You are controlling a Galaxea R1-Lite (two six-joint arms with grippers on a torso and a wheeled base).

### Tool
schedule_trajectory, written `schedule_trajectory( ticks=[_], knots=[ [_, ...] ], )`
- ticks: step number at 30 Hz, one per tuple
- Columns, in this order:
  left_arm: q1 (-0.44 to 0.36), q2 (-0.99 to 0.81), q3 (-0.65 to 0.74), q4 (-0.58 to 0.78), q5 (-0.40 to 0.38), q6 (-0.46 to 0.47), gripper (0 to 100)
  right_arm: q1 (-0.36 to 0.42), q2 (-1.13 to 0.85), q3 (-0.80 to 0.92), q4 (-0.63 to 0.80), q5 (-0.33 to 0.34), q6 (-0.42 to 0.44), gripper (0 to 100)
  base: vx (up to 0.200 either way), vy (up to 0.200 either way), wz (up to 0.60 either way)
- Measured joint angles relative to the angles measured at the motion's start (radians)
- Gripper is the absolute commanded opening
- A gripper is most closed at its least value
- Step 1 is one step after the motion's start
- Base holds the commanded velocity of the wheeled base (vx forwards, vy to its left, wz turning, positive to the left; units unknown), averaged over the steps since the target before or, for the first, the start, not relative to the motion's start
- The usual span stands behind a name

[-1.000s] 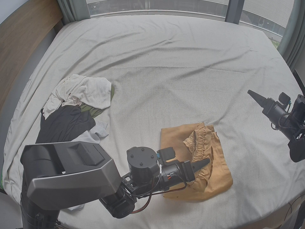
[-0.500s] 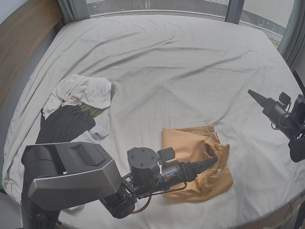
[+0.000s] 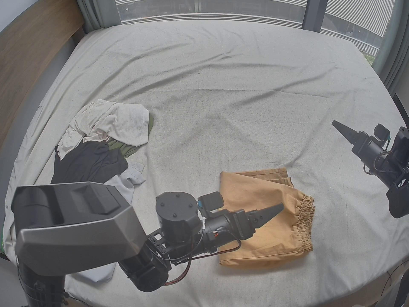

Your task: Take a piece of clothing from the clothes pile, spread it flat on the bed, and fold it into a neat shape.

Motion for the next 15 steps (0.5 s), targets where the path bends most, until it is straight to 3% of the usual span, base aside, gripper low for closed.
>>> schedule_trajectory(
  ticks=[7, 15],
  knots=[
    [0.059, -0.15, 0.123, -0.003, -0.002, 0.001, 100, 0.021, -0.005, 0.012, 0.003, -0.003, 0.0, 100, 0.0, 0.0, 0.0],
    [0.212, -0.361, 0.307, -0.009, -0.028, 0.013, 100, 0.047, -0.017, 0.042, 0.006, -0.002, -0.003, 100, 0.0, 0.0, 0.0]
  ],
)
